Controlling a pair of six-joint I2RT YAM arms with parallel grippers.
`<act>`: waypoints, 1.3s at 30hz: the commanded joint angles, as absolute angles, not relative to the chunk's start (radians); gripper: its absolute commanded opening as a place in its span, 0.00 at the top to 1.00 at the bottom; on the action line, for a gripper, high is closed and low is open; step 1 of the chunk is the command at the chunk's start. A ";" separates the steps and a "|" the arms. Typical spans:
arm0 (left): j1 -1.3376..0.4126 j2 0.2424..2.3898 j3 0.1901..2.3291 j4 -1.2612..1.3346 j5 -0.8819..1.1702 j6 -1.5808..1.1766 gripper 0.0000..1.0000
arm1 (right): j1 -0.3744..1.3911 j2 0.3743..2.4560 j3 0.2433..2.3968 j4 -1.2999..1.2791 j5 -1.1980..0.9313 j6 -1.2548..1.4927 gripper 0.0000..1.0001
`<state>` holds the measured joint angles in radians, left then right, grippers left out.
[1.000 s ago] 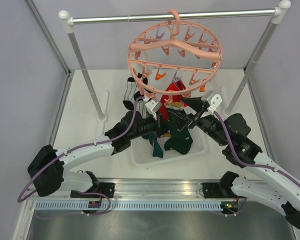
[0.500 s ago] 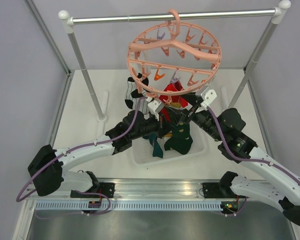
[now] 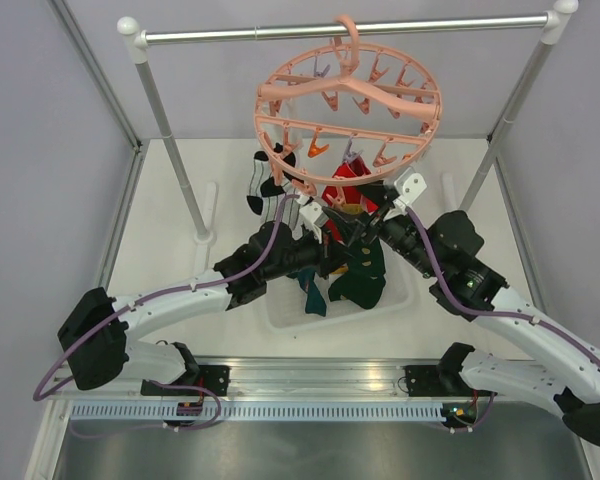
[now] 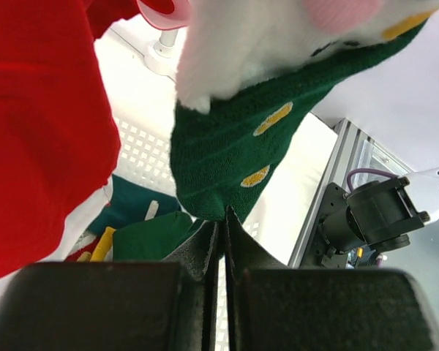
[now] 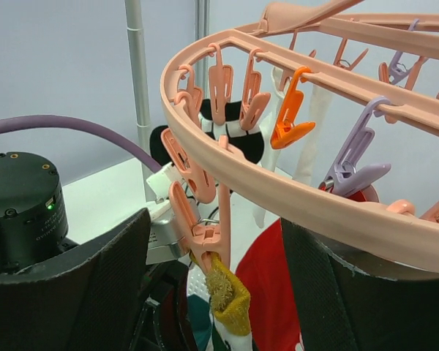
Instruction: Remove the socks clipped to the hanger
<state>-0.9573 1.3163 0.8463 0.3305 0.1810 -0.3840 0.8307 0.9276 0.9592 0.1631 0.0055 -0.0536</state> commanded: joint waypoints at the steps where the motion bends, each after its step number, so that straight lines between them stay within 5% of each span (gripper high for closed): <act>1: -0.969 1.330 0.891 0.336 0.170 -0.348 0.98 | 0.838 0.934 1.005 0.215 0.017 -0.058 0.25; 19: -0.994 1.356 0.914 0.333 0.160 -0.339 0.98 | 0.841 0.963 1.011 0.253 0.044 -0.026 0.34; 30: -1.000 1.359 0.914 0.331 0.153 -0.336 0.98 | 0.839 0.974 1.011 0.268 0.061 0.000 0.56; 39: -1.000 1.344 0.899 0.330 0.133 -0.334 0.98 | 0.839 0.960 1.009 0.273 0.091 0.000 0.84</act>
